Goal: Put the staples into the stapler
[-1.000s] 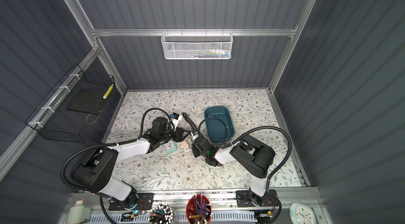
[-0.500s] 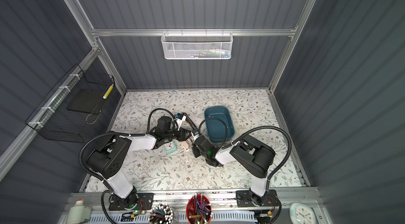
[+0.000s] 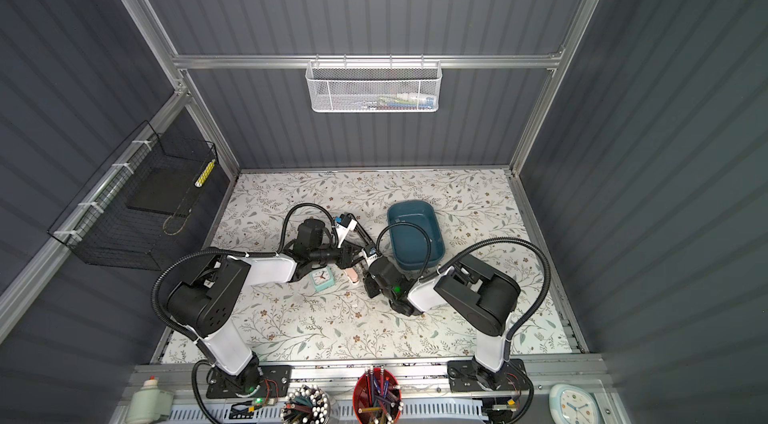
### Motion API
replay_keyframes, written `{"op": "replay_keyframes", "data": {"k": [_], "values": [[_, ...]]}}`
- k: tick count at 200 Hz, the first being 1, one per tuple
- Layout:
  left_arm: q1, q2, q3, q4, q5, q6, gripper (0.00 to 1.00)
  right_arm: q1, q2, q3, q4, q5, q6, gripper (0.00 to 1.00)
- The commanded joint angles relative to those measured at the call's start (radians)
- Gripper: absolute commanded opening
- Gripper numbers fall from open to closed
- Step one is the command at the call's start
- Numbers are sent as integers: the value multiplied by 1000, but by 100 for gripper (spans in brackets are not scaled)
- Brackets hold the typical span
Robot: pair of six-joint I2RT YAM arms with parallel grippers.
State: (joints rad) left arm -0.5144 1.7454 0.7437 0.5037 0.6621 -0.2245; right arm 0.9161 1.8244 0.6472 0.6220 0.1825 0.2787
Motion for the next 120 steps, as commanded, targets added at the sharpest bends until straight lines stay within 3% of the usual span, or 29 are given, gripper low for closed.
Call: {"op": "replay_keyframes", "data": {"k": [1,32,120], "values": [[-12,-13,-43,-1,72,51,38,0,27,-16,-62,-40,13,28],[-14,-7,-63,2,88,60,31,0,-10,-42,-42,-43,12,29],[-15,-16,-49,-4,-21,50,32,3,-226,-139,-47,-41,-23,45]]}}
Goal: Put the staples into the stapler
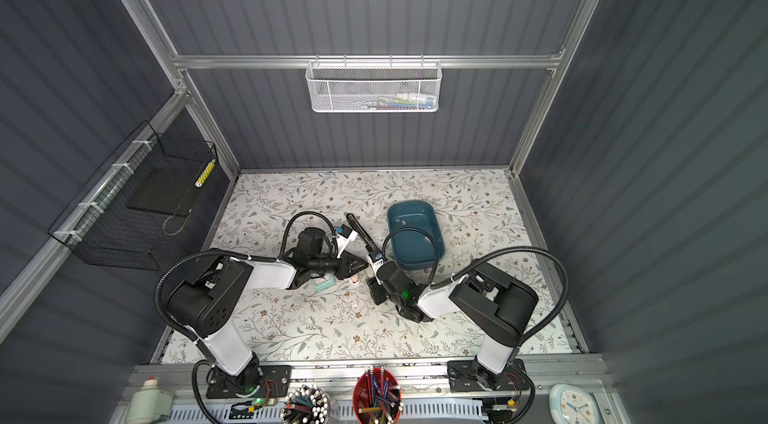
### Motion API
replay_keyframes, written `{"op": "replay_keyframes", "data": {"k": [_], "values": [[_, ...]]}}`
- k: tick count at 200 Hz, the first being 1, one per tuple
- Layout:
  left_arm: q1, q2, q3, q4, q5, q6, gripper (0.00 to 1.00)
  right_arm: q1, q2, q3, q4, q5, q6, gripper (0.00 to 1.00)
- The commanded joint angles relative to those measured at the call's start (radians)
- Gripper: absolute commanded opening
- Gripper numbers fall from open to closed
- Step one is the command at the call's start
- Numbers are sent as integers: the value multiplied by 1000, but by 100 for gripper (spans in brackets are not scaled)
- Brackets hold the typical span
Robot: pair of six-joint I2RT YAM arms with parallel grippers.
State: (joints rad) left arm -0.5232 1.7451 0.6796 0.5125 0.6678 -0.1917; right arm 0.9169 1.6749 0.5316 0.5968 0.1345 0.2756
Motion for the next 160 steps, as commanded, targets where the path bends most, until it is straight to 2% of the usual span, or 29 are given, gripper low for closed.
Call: {"op": "replay_keyframes", "data": {"k": [1,52,72,128,160], "values": [[-6,-15,17,-14,-28,17,32,2,-81,-23,-23,9,-21,45],[-6,-7,38,-21,-40,20,33,2,-229,-34,-83,38,-36,46],[-6,-12,49,-42,-46,36,33,0,-245,-16,-103,55,-39,42],[-6,-1,63,-75,-32,71,33,-2,-107,62,-129,48,-17,30],[-7,11,65,-88,-8,85,33,-1,-49,45,-91,40,17,28]]}}
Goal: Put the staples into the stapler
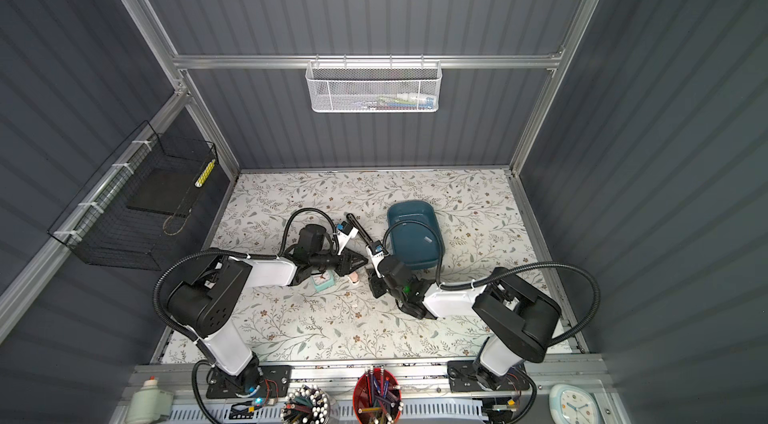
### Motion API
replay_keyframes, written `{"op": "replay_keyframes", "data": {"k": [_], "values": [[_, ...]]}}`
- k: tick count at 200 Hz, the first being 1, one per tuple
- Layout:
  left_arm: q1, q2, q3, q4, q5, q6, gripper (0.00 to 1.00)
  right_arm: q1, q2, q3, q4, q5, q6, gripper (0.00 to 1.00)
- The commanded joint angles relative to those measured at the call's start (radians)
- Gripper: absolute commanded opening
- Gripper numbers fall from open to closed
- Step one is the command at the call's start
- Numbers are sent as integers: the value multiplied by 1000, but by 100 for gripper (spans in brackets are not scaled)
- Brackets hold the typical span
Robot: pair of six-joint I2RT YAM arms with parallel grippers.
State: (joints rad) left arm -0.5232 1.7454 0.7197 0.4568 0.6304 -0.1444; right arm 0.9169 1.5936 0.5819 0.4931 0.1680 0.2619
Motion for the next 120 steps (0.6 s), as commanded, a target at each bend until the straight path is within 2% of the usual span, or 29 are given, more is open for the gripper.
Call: {"op": "replay_keyframes", "data": {"k": [1,81,120], "values": [[-7,12,26,-34,29,38,33,-2,34,-6,14,6,32,28],[-25,52,49,-80,7,49,33,-1,129,-61,88,0,90,26],[-44,54,66,-119,-30,57,33,4,214,-121,187,6,132,25]]}}
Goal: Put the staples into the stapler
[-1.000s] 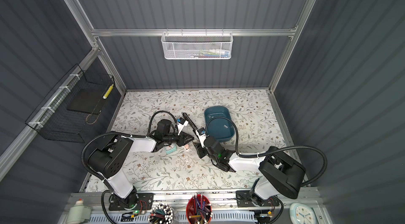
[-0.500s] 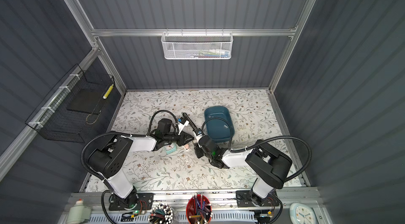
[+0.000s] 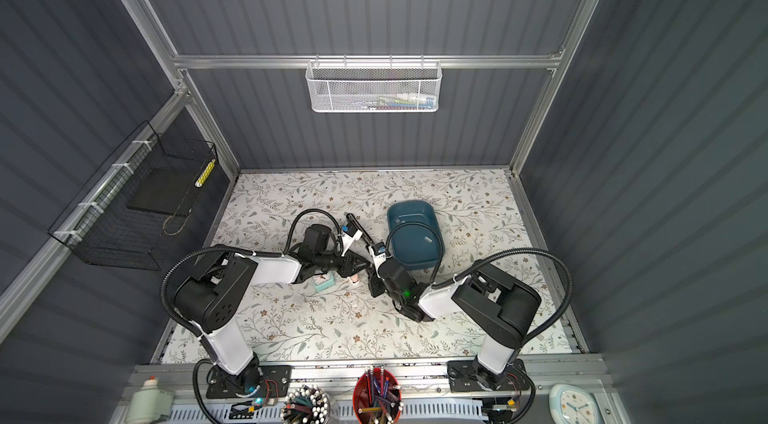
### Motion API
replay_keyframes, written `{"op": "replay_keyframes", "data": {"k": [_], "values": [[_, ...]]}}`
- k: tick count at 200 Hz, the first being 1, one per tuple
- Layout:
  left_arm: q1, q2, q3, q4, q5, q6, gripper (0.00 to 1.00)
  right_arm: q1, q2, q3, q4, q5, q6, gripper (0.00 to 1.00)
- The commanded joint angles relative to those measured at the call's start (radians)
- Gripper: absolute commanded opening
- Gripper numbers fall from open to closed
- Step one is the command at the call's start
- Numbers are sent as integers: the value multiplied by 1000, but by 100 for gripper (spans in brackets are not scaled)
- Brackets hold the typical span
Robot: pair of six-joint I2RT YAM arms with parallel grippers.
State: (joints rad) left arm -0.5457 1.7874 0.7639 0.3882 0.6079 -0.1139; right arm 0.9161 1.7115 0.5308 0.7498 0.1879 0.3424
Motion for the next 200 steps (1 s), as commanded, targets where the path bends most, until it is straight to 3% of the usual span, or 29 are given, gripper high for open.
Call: {"op": "replay_keyframes", "data": {"k": [1,69,138,200], "values": [[-22,11,21,-51,-8,26,33,4,98,-72,-69,-14,52,25],[-23,8,40,-68,-7,28,33,12,139,-91,-24,-1,62,25],[-23,-83,58,-76,-103,-2,37,7,-176,83,-364,65,-64,35],[-22,-203,55,-117,-220,-29,44,-49,-294,51,-451,56,-75,42]]}}
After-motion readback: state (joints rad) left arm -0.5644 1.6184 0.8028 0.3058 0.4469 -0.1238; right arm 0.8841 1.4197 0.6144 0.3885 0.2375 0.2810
